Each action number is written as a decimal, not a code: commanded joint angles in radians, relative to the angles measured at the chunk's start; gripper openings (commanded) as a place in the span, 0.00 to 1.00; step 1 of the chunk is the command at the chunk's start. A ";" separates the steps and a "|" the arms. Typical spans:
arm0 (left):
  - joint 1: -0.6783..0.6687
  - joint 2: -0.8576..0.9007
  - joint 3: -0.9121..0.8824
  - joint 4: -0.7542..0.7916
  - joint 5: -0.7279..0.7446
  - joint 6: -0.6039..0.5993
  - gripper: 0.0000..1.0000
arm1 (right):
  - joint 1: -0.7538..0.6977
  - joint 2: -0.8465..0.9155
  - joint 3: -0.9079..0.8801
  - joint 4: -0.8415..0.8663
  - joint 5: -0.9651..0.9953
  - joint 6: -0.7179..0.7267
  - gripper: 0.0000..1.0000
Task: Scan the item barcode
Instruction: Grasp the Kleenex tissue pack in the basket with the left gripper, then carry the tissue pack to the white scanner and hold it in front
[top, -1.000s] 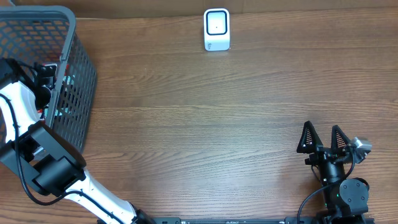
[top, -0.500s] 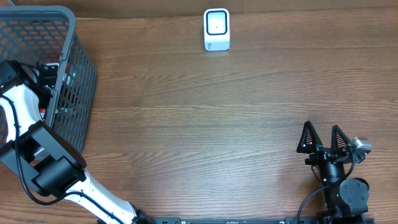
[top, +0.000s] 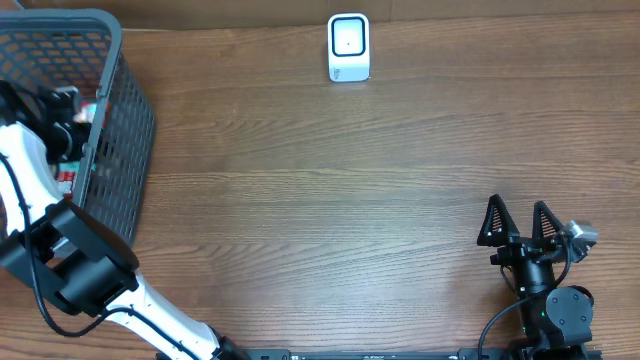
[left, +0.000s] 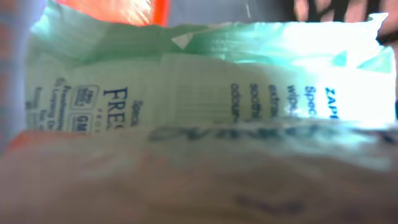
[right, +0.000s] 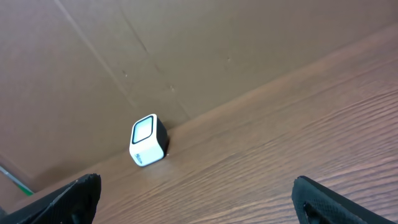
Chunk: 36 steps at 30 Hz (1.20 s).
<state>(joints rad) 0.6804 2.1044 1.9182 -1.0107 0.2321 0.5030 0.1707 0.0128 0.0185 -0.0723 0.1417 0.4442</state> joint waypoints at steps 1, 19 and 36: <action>-0.008 -0.126 0.155 -0.023 0.012 -0.087 0.37 | -0.004 -0.010 -0.011 0.003 0.002 -0.006 1.00; -0.011 -0.585 0.299 -0.119 0.392 -0.550 0.24 | -0.004 -0.010 -0.011 0.003 0.002 -0.006 1.00; -0.597 -0.652 0.217 -0.421 0.126 -0.602 0.17 | -0.004 -0.010 -0.011 0.003 0.002 -0.006 1.00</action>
<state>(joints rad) 0.2085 1.4662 2.1685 -1.4368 0.5060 -0.0414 0.1707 0.0128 0.0185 -0.0727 0.1417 0.4442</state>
